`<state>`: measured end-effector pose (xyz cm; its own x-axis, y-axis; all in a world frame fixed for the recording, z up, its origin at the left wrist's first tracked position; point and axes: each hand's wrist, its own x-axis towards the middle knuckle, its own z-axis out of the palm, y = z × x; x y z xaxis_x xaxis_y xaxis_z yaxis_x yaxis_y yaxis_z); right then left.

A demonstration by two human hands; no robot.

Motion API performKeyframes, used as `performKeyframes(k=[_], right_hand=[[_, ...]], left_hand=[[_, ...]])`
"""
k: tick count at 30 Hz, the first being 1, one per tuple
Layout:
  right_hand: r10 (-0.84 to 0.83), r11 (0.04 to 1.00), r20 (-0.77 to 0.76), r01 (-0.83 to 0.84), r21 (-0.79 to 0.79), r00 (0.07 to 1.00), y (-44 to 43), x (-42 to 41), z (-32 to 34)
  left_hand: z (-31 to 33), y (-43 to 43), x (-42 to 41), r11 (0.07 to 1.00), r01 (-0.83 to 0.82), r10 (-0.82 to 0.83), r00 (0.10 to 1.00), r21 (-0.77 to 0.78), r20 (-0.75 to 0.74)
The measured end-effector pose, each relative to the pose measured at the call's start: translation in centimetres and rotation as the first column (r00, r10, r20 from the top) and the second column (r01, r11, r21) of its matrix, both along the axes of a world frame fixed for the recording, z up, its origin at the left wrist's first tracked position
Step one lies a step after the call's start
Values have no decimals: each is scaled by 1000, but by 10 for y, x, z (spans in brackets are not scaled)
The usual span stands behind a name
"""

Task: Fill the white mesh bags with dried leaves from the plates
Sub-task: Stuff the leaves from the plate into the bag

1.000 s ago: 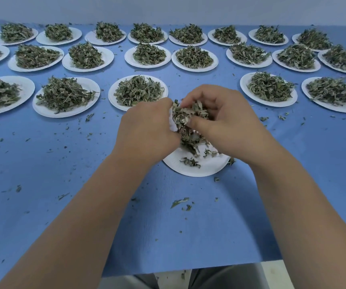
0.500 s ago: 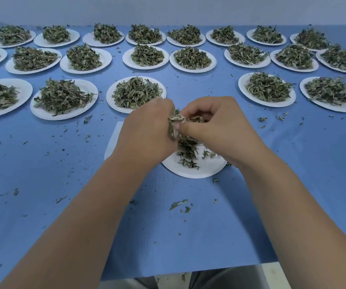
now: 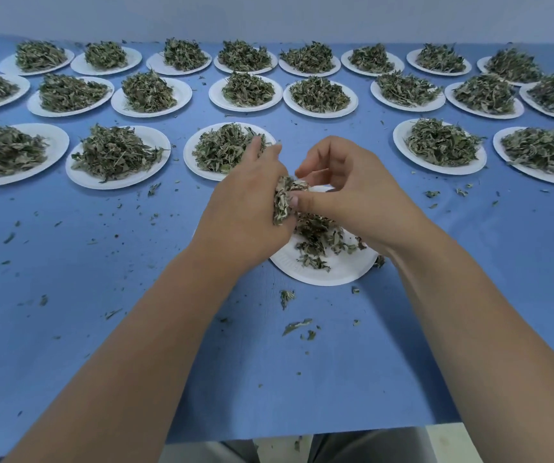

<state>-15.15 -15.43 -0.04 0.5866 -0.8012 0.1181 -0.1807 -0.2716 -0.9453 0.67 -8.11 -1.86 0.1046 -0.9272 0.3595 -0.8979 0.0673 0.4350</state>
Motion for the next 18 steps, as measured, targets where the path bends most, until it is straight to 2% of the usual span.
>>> performKeyframes(k=[4,7,10,14,18], right_hand=[[209,943,39,-212,255,977,-9,-1,4],[219,929,106,-241,283,970,-8,1,2],[160,954,116,-184,238,980,-9,1,2],[18,987,89,-32,156,996,-15,-1,3],[-91,991,63,84,109,994,-17,-4,1]], left_hand=[[2,-3,4,979,186,-186,982,-84,12],[1,-7,6,967,230,-230,973,-108,12],[3,-9,1,979,188,-191,981,-75,-31],[2,3,4,986,160,-167,956,-48,-240],[1,17,3,981,-116,23,867,-156,-498]])
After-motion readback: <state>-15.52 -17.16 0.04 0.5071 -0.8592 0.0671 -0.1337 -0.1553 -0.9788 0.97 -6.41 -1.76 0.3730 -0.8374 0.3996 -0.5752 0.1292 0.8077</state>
